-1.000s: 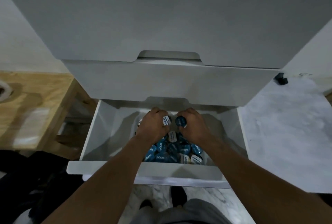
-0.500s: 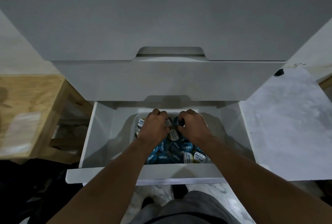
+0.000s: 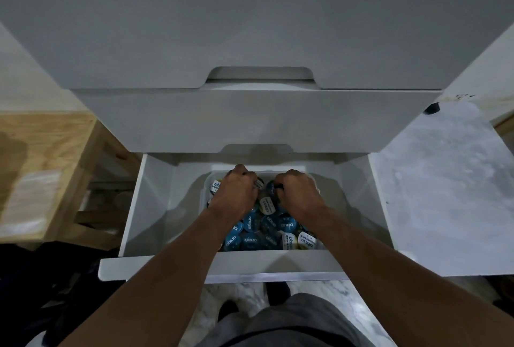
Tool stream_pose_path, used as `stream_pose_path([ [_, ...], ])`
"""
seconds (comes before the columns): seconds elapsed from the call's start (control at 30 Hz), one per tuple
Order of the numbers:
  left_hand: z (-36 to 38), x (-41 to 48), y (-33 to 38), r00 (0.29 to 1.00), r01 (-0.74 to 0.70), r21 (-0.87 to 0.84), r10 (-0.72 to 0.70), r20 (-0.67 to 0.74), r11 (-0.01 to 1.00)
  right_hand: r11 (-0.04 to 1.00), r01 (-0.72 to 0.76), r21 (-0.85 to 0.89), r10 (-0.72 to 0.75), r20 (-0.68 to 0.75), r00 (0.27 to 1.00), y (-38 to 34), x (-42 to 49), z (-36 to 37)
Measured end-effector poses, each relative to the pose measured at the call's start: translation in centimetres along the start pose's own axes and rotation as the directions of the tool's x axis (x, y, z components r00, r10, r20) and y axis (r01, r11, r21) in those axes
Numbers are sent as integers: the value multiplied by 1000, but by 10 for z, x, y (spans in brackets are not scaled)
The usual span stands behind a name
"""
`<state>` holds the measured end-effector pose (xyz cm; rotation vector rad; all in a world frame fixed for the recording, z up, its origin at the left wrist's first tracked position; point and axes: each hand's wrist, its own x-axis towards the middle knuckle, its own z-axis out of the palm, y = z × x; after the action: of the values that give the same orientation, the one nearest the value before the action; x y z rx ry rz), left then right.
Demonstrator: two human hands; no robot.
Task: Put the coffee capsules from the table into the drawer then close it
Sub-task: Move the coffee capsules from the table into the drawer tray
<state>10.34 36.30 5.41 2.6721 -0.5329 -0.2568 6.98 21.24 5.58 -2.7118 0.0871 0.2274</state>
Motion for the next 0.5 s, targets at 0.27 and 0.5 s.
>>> stream_pose_path([
  [0.27, -4, 2, -1, 999, 31, 24, -32, 23, 999, 1000, 6, -1, -6, -5, 1000, 2, 1, 0],
  [0.5, -6, 4, 4, 998, 25, 78, -29, 50, 997, 998, 51, 21, -51, 21, 998, -2, 5, 3],
])
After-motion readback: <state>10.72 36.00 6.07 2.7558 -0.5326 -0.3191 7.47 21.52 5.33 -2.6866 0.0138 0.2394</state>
